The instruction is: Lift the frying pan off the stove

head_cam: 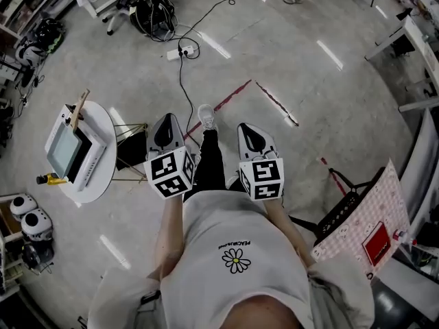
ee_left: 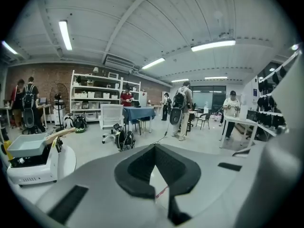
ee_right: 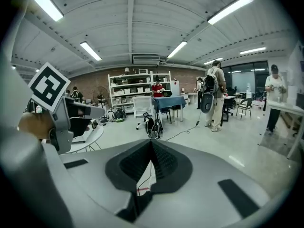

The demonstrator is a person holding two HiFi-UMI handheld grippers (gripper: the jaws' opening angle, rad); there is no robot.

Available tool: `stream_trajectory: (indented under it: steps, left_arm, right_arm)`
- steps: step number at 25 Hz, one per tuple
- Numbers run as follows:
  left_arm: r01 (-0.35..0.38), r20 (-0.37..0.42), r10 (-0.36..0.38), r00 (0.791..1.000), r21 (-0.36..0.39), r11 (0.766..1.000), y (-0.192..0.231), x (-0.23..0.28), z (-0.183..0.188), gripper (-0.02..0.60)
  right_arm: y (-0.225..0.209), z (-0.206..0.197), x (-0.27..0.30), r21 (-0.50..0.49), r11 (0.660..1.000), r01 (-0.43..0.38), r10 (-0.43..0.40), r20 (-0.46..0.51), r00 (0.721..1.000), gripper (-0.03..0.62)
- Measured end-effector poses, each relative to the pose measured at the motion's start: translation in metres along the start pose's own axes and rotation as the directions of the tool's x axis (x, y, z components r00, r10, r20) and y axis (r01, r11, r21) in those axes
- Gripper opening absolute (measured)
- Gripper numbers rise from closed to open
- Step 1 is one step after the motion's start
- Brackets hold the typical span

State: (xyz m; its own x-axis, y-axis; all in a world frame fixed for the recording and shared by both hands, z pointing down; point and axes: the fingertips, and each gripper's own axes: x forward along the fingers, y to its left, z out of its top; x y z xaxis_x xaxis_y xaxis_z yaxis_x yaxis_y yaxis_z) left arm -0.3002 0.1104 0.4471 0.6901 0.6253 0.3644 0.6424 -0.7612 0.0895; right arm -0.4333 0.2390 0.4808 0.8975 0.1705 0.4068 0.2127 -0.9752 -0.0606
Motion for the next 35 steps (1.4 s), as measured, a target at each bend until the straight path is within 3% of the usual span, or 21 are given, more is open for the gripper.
stream_trajectory:
  steps: [6, 12, 18, 25, 30, 35]
  left_arm:
    - [-0.023, -0.002, 0.023, 1.000, -0.010, 1.000, 0.010, 0.063, -0.010, -0.001]
    - [-0.056, -0.020, 0.056, 0.998, -0.044, 0.997, 0.041, 0.138, 0.017, -0.001]
    - [-0.066, -0.021, 0.065, 0.998, -0.066, 0.996, 0.084, 0.228, 0.075, -0.002]
    - [-0.126, 0.033, 0.131, 0.991, -0.125, 0.984, 0.158, 0.321, 0.147, -0.001]
    - [-0.232, 0.038, 0.242, 0.969, -0.175, 0.957, 0.225, 0.343, 0.169, -0.001]
    - [-0.381, 0.026, 0.400, 0.916, -0.251, 0.890, 0.293, 0.318, 0.167, -0.002]
  right_arm:
    - [-0.017, -0.005, 0.064, -0.042, 0.998, -0.045, 0.044, -0.023, 0.999, 0.003]
    - [-0.024, 0.025, 0.143, -0.075, 0.992, -0.101, 0.095, -0.076, 0.993, 0.003]
    - [-0.021, 0.089, 0.246, -0.087, 0.983, -0.164, 0.153, -0.127, 0.980, 0.003]
    - [0.006, 0.173, 0.382, -0.164, 0.946, -0.278, 0.252, -0.162, 0.954, 0.003]
    - [0.044, 0.215, 0.451, -0.208, 0.907, -0.366, 0.338, -0.155, 0.928, 0.003]
    - [0.104, 0.232, 0.480, -0.286, 0.824, -0.489, 0.461, -0.163, 0.872, 0.002]
